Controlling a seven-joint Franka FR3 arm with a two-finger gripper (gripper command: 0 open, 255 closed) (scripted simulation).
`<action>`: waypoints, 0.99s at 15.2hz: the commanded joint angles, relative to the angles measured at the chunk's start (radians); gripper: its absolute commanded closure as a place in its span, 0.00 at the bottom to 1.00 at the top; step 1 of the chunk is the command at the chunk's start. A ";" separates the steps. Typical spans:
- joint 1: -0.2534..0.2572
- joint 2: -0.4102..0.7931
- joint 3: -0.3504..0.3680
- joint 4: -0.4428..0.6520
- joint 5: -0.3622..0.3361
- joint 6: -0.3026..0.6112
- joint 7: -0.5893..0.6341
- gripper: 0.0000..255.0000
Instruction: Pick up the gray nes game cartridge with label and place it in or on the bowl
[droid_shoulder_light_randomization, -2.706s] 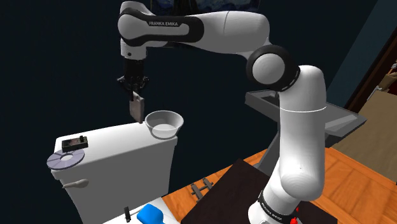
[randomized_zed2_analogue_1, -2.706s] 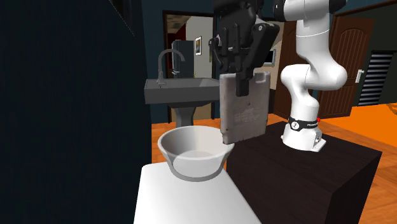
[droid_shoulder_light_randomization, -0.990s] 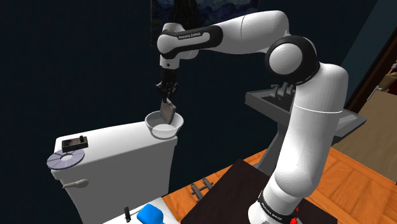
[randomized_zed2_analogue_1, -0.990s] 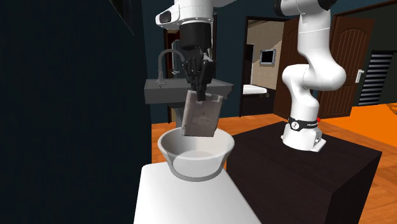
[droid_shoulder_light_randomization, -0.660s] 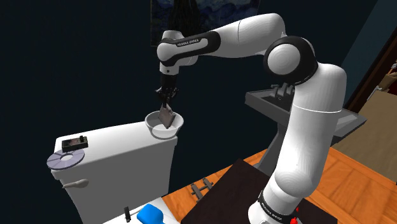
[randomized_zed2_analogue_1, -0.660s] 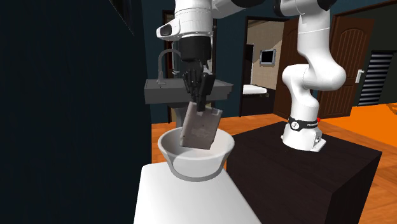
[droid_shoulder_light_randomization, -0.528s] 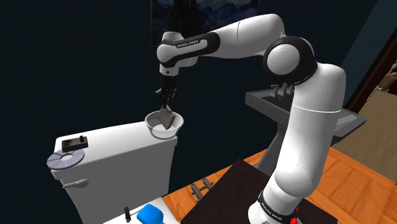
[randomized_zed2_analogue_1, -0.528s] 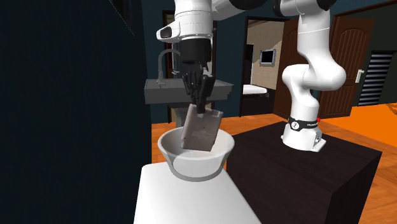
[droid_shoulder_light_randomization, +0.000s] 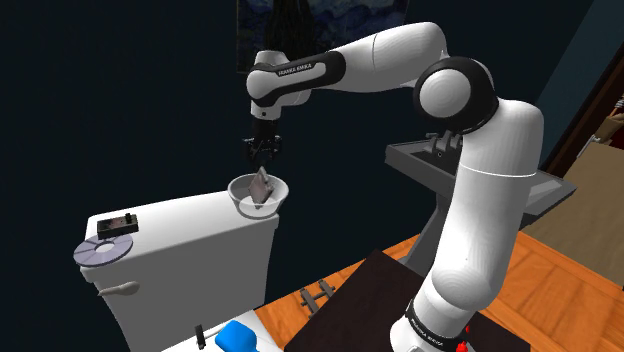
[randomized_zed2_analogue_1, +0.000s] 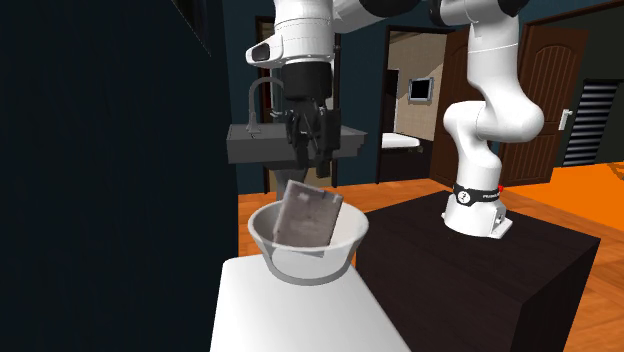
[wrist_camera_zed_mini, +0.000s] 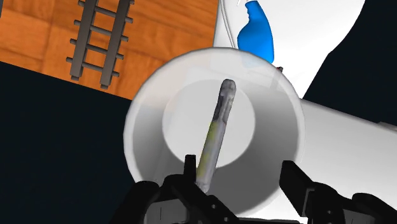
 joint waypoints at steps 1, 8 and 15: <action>0.000 0.000 0.000 0.000 0.000 0.000 0.000 0.00; -0.004 -0.015 -0.002 0.107 0.000 -0.122 0.000 0.00; -0.004 -0.015 -0.002 0.107 0.000 -0.122 0.000 0.00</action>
